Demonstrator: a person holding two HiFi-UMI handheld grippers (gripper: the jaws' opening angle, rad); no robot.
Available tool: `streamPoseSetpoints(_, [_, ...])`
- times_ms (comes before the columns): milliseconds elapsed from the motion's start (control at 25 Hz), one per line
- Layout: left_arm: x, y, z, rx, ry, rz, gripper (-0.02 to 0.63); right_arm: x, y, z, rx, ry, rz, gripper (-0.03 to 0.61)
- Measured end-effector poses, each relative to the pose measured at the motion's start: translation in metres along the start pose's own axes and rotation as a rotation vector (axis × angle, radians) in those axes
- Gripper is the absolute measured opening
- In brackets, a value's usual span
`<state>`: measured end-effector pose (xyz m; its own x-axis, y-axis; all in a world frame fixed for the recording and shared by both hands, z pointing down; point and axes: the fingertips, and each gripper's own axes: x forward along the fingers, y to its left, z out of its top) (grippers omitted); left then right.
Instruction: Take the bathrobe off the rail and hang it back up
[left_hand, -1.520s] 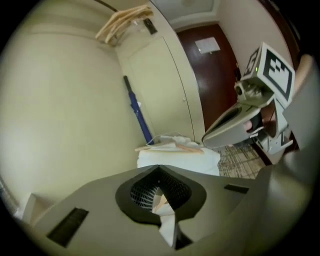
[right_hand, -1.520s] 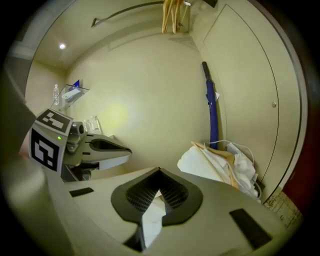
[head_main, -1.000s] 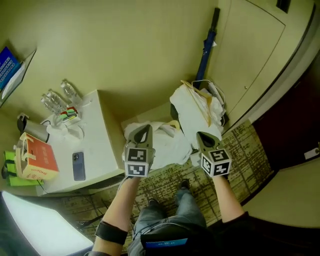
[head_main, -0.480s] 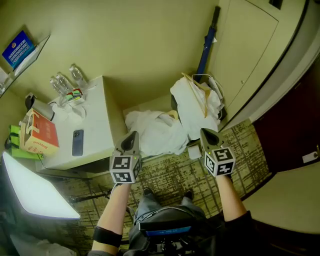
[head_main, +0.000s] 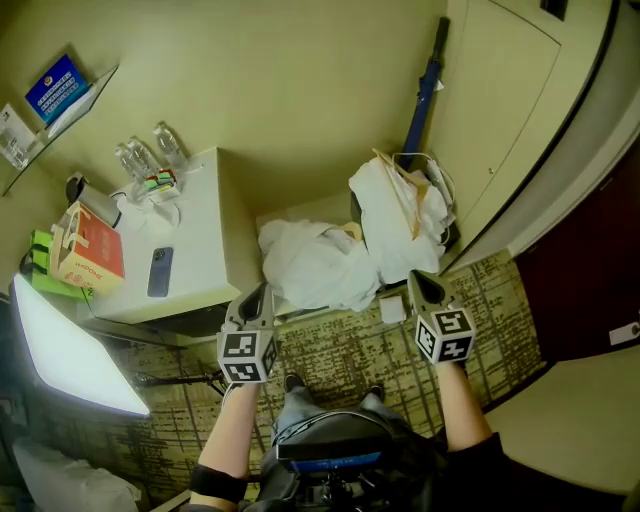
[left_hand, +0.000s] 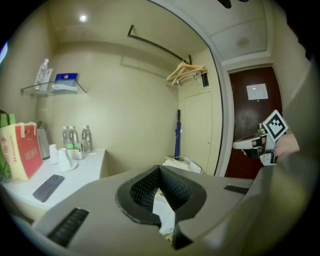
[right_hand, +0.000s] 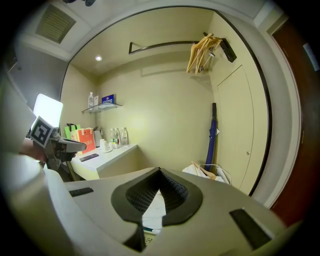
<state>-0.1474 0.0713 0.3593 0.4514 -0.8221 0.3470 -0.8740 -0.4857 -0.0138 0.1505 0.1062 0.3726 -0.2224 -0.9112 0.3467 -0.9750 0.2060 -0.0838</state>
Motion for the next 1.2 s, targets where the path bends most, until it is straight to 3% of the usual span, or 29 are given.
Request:
streamPoseSetpoints(440, [0.003,0.012,0.0,-0.006,-0.017,0.034,0.0,0.014,-0.006,-0.006,-0.008,0.014,-0.008,0.025])
streamPoseSetpoints(800, [0.019,0.023,-0.003,-0.008,-0.003,-0.009,0.0,0.03,0.007,-0.002,0.008,0.031,-0.006,0.025])
streamPoseSetpoints(1200, [0.055,0.046,0.007,0.04,-0.004,-0.129,0.0,0.066,0.046,-0.006,0.045,0.038,-0.046,0.025])
